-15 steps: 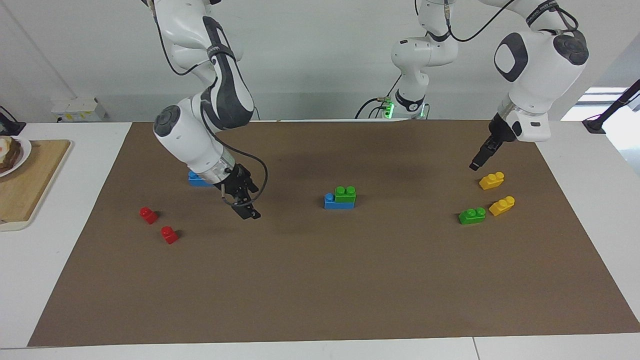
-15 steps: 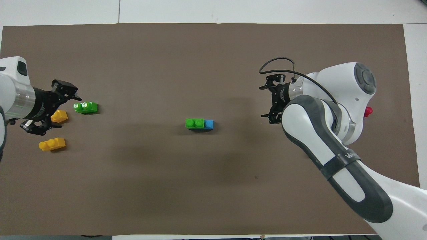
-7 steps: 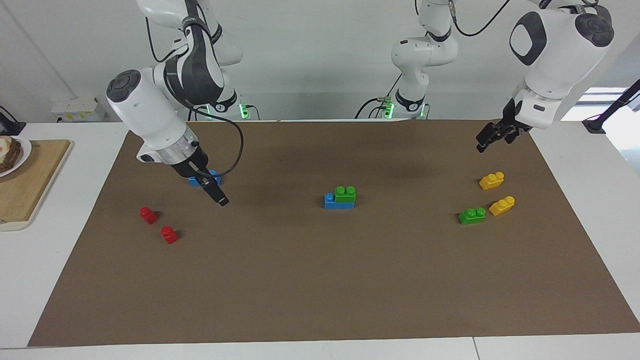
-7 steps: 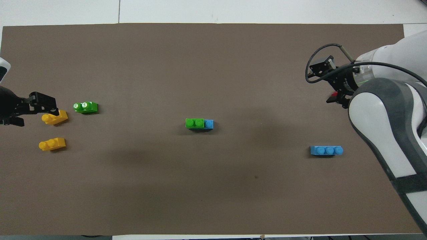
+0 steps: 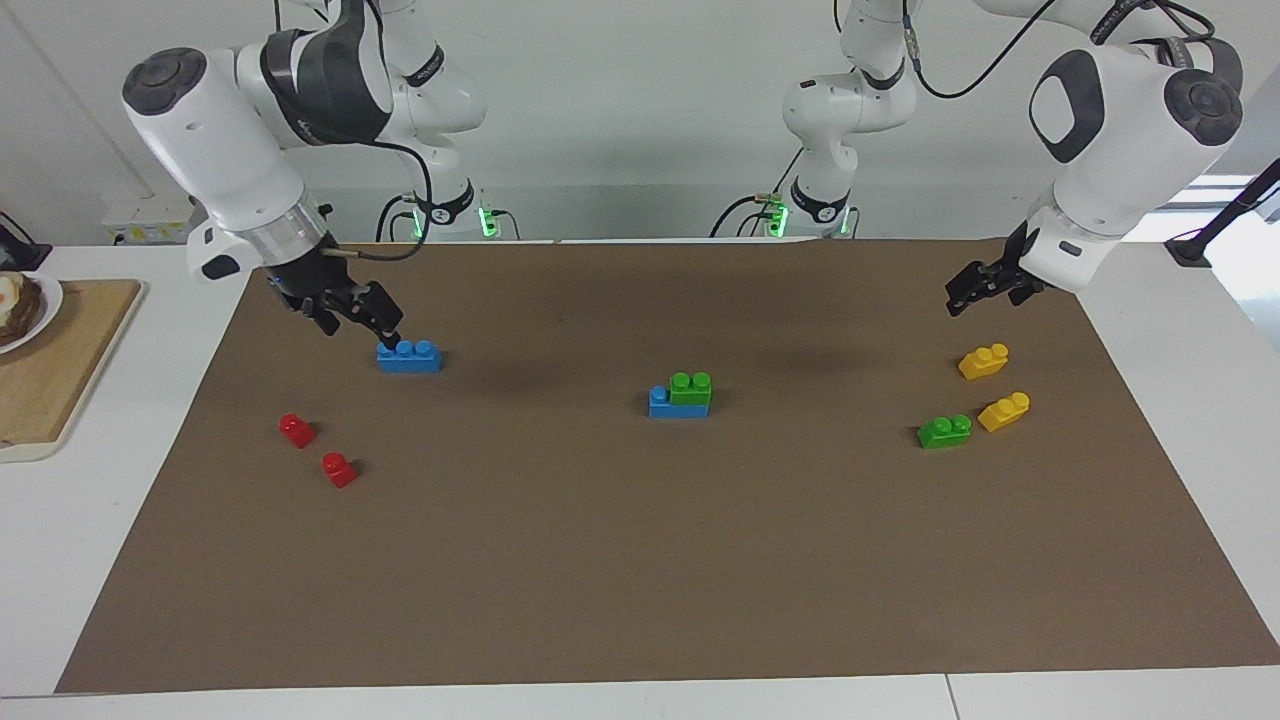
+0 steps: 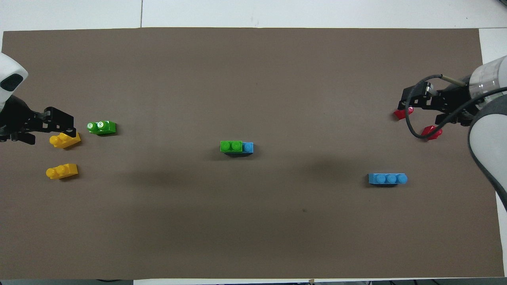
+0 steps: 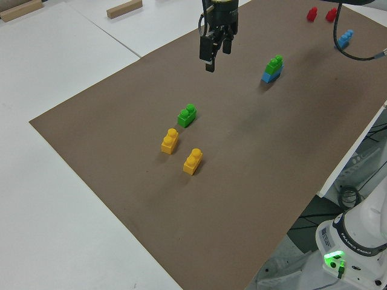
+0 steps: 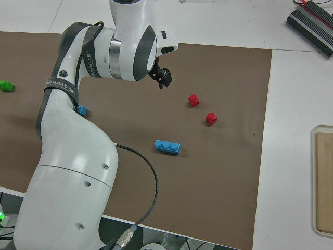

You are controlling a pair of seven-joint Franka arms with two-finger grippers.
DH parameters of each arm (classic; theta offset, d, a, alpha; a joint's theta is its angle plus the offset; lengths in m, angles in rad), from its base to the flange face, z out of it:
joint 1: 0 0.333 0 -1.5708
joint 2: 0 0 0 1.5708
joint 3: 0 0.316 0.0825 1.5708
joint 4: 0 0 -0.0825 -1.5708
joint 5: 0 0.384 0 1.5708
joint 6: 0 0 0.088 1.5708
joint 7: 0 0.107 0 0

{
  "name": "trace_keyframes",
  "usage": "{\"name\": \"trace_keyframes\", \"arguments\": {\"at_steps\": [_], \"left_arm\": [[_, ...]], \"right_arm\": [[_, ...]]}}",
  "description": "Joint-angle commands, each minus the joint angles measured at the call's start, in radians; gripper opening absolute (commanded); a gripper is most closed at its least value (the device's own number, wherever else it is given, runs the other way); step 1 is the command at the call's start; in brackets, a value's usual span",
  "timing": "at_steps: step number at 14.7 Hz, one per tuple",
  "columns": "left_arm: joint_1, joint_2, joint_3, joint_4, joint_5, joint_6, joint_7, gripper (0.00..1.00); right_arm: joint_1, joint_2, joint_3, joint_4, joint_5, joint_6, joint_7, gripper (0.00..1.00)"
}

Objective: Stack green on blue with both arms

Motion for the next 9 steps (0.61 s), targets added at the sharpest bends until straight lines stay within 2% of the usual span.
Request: {"name": "trace_keyframes", "arguments": {"at_steps": [1,2,4,6,7,9], "left_arm": [[-0.054,-0.096,0.011,-0.106,0.008,-0.012,0.008,1.0],[-0.054,-0.12,0.011,-0.145,0.008,0.005,0.008,1.0],[-0.049,-0.115,0.009,-0.151,0.008,0.084,0.014,1.0],[-0.054,-0.118,0.009,-0.157,0.008,0.091,0.005,1.0],[-0.046,-0.109,0.009,-0.151,0.008,0.106,0.009,1.0],[-0.04,-0.06,0.009,-0.078,0.014,0.05,0.012,1.0]], "right_arm": [[-0.026,-0.003,0.012,0.012,-0.062,-0.035,-0.108,1.0],[-0.024,-0.003,0.012,0.017,-0.084,-0.049,-0.118,1.0],[-0.026,-0.014,0.012,0.018,-0.093,-0.06,-0.119,1.0],[-0.029,-0.015,0.012,0.018,-0.102,-0.061,-0.119,1.0],[-0.027,-0.015,0.012,0.018,-0.122,-0.061,-0.119,1.0],[-0.029,-0.017,0.012,0.018,-0.13,-0.061,-0.119,1.0]]}}
